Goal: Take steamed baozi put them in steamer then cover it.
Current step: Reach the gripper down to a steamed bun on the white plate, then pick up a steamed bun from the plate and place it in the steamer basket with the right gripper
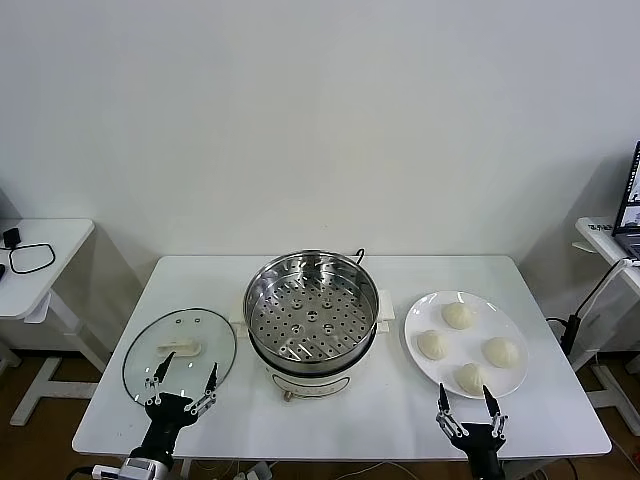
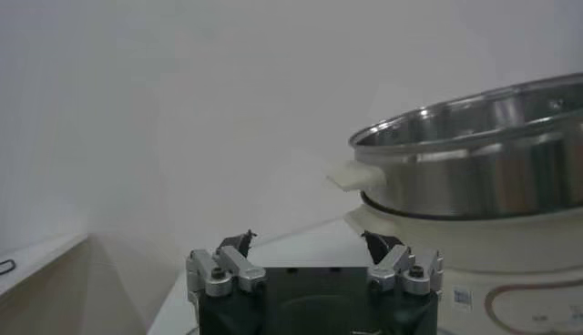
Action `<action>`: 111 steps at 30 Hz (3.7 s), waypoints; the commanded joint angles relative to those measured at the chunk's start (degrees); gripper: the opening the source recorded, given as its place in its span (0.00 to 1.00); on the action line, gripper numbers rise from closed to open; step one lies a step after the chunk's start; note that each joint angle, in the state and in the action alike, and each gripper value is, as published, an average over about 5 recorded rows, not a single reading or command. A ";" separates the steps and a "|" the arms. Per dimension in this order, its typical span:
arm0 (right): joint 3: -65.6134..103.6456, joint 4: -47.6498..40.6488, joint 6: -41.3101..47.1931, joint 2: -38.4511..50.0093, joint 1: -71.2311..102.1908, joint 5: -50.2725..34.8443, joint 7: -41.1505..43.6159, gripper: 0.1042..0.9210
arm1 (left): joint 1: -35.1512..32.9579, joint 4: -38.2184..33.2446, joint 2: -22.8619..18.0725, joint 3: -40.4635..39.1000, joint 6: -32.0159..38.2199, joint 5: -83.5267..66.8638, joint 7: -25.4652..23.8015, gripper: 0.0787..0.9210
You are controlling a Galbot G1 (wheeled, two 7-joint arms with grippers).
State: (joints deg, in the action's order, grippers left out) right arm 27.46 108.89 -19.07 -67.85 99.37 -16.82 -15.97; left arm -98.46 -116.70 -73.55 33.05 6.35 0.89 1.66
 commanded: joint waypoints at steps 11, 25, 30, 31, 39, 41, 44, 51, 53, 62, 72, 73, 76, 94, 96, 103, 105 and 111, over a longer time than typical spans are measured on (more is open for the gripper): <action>2.02 -7.42 16.47 16.59 -30.15 -16.81 -2.31 0.88 | 0.19 -2.53 -0.31 -0.71 1.02 -0.51 0.06 0.88; -30.25 -38.53 20.83 37.17 -66.84 -24.17 41.71 0.88 | 0.14 -4.97 -0.81 -0.88 1.23 -0.62 0.26 0.88; -43.69 -43.36 23.75 38.90 -79.88 -15.10 62.26 0.88 | 0.10 -6.14 -1.06 -0.85 0.94 -0.61 0.38 0.88; -47.04 -44.70 23.34 38.69 -83.29 -12.17 66.00 0.88 | 0.11 -6.40 -1.14 -0.85 0.87 -0.61 0.42 0.88; -65.22 -54.82 18.91 32.68 -101.46 5.43 84.71 0.88 | 0.09 -7.41 -1.81 -0.41 0.91 -0.62 0.80 0.88; -67.09 -56.53 18.36 30.89 -103.34 9.16 86.99 0.88 | 0.07 -7.39 -1.88 -0.26 0.96 -0.63 0.85 0.88; -68.30 -59.22 17.55 27.95 -104.78 14.80 88.73 0.88 | 0.07 -7.36 -2.01 -0.09 0.99 -0.67 0.91 0.88; -68.73 -66.30 15.79 21.12 -104.98 21.71 87.51 0.88 | -0.07 -7.43 -2.28 0.21 1.04 -0.79 1.05 0.88; -68.56 -68.12 15.34 19.43 -104.68 22.58 86.33 0.88 | -0.14 -7.43 -2.34 0.30 1.07 -0.80 1.08 0.88; -67.07 -73.12 13.93 14.75 -102.56 24.59 82.93 0.88 | -0.33 -7.23 -2.48 0.51 1.27 -0.81 1.29 0.88; -66.05 -75.98 12.61 12.38 -101.18 27.03 80.90 0.88 | -0.48 -6.94 -2.56 0.51 1.65 -0.82 1.46 0.88; -65.95 -76.12 12.50 12.22 -101.10 27.21 80.73 0.87 | -0.50 -6.86 -2.57 0.52 1.75 -0.82 1.48 0.88; -65.87 -76.12 12.17 11.95 -101.01 27.70 80.49 0.84 | -0.52 -6.68 -2.58 0.55 1.91 -0.82 1.53 0.88; -72.64 -54.82 -1.71 18.96 -113.64 24.37 85.24 0.65 | -0.01 -6.70 -2.55 0.28 1.83 -0.85 1.63 0.88; -76.20 -51.42 -3.73 19.08 -118.30 22.50 85.55 0.66 | 0.11 -6.71 -2.53 0.17 1.80 -0.84 1.63 0.88; -86.45 -39.98 -8.37 15.68 -131.74 16.52 83.96 0.66 | 0.12 -7.02 -2.49 0.15 1.88 -0.84 1.69 0.88; -88.26 -37.60 -9.48 13.33 -134.68 15.76 83.74 0.65 | 0.07 -7.17 -2.50 0.19 1.89 -0.84 1.71 0.88; -90.12 -36.01 -13.79 5.86 -135.81 19.04 83.63 0.67 | -0.43 -8.09 -2.65 0.23 1.89 -0.84 1.79 0.88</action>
State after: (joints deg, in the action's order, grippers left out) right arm -56.16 64.38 -26.16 -55.29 -27.26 2.87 67.69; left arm -98.89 -124.61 -76.19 33.28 8.28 0.03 3.44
